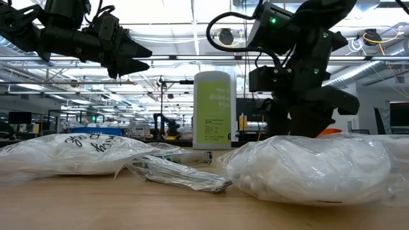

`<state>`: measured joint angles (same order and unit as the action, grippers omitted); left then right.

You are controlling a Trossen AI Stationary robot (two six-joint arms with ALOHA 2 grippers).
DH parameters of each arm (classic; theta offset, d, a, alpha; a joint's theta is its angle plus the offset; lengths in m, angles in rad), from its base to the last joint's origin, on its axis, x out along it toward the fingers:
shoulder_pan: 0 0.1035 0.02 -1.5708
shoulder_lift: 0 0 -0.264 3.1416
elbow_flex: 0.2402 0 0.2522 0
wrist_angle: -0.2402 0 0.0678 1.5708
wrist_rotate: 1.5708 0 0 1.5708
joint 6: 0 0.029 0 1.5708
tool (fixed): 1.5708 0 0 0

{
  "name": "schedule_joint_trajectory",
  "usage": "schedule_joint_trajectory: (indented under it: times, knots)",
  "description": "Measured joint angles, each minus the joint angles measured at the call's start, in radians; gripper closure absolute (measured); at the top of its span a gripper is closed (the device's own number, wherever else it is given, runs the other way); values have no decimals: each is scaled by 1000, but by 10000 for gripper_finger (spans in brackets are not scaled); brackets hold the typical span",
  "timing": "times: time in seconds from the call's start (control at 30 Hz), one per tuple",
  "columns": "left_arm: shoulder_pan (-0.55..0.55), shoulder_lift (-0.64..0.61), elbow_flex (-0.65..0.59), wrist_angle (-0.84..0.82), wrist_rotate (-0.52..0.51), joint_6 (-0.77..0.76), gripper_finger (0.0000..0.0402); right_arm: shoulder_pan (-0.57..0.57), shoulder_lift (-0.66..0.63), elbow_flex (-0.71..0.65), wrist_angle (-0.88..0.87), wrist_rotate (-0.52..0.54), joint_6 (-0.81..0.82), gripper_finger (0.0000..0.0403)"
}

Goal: Pick & Place Travel size toiletries
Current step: Put the nail cutter into the orange bin

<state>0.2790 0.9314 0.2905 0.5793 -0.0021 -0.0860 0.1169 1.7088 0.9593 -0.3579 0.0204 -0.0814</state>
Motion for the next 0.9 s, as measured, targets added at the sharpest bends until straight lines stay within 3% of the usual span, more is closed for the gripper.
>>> schedule_joint_trajectory:
  times: [0.37,0.67,0.9]
  knots:
    - [0,0,0,0,0,0,80,14,-3,-92,232,-53,32,173]
    - [0,0,0,0,0,0,80,23,-3,-107,261,-52,167,213]
    - [0,0,0,0,0,0,80,43,12,-109,337,-38,144,217]
